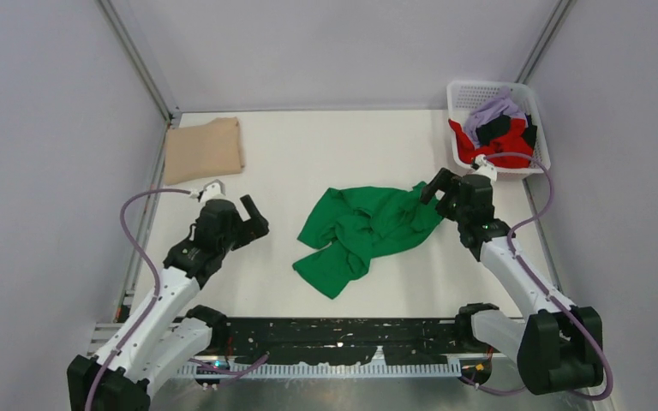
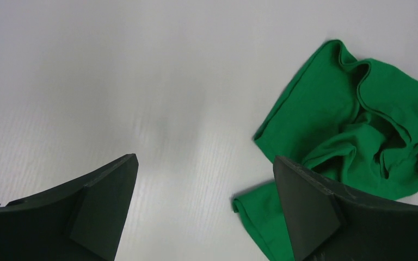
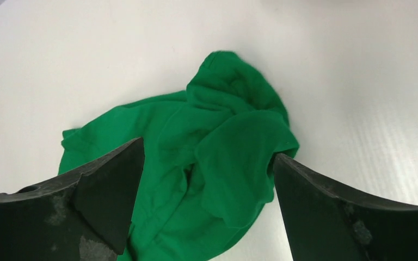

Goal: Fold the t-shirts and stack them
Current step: Move the tshirt to the center of the board, then flatten out the tshirt

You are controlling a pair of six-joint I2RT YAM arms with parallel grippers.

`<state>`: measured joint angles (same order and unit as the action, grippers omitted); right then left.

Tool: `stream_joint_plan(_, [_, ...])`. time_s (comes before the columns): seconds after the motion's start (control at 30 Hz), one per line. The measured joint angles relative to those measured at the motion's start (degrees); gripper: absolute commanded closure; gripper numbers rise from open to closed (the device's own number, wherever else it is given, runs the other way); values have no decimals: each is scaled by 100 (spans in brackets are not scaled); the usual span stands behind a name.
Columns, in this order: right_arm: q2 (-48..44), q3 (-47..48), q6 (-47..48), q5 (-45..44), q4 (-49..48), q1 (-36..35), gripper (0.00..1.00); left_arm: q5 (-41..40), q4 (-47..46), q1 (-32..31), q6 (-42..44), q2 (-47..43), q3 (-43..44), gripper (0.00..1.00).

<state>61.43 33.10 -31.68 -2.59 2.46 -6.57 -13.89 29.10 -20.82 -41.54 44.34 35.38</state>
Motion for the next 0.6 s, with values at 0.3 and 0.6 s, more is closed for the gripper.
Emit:
stream_joint_plan(0.3, [-1191,437,754,-1246,1021,-824,3,1370,-778,-26,127,2017,260,2])
stream_joint_plan(0.6, [-673,498,1259,-1370,1486,-2472,0,1943,-1027,-535,227,3958,1080,25])
